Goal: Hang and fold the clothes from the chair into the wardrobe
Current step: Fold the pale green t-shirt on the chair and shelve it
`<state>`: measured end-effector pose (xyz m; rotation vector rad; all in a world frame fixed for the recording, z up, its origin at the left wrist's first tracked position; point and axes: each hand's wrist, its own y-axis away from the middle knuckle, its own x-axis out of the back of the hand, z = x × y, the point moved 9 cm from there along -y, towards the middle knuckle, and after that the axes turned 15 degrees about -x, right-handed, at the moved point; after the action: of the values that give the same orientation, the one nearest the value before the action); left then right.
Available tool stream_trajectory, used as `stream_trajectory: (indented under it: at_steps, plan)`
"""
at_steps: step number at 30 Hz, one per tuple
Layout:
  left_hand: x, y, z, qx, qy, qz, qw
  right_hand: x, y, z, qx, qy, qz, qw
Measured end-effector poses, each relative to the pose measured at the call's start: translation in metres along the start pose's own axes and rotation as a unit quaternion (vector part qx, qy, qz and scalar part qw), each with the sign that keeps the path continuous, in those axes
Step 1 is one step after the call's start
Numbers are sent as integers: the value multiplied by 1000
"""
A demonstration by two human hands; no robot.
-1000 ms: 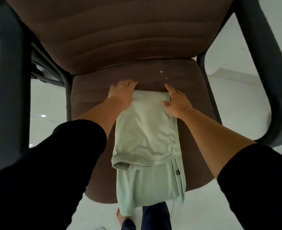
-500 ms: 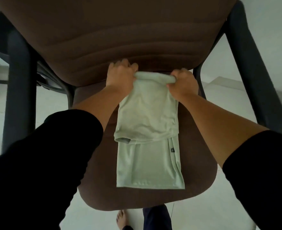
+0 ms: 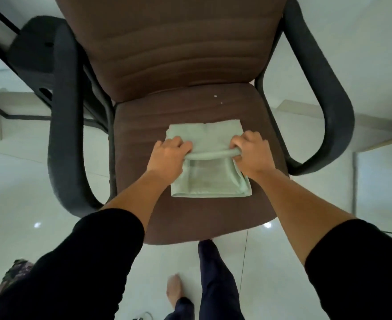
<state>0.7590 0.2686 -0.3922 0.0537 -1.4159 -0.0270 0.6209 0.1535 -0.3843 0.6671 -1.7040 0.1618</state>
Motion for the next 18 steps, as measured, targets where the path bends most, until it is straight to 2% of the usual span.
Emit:
stream_trajectory:
  at_steps: [2, 4, 6, 7, 9, 11, 14, 18]
  plan:
    - [-29, 24, 18, -15, 9, -35, 999, -29, 29, 11, -1, 37, -28, 999]
    - [-62, 41, 32, -17, 43, -115, 992, -57, 46, 21, -12, 75, -71, 995]
    - [-90, 53, 29, 30, 72, -185, 980, -78, 53, 32, -53, 69, -110, 990]
    - [-91, 55, 24, 60, 85, -175, 979, -83, 53, 37, -79, 34, -115, 990]
    - [-81, 47, 12, 120, 103, -79, 984, -83, 44, 41, -122, -51, -87, 987]
    - [-77, 38, -6, 200, 145, -13, 969, -84, 31, 42, -167, -114, -65, 977]
    - [-93, 21, -22, 292, 257, -12, 921, -94, 8, 41, -226, -155, -89, 958]
    - [-107, 3, -23, 298, 308, -34, 903, -107, -11, 38, -216, -138, -103, 961]
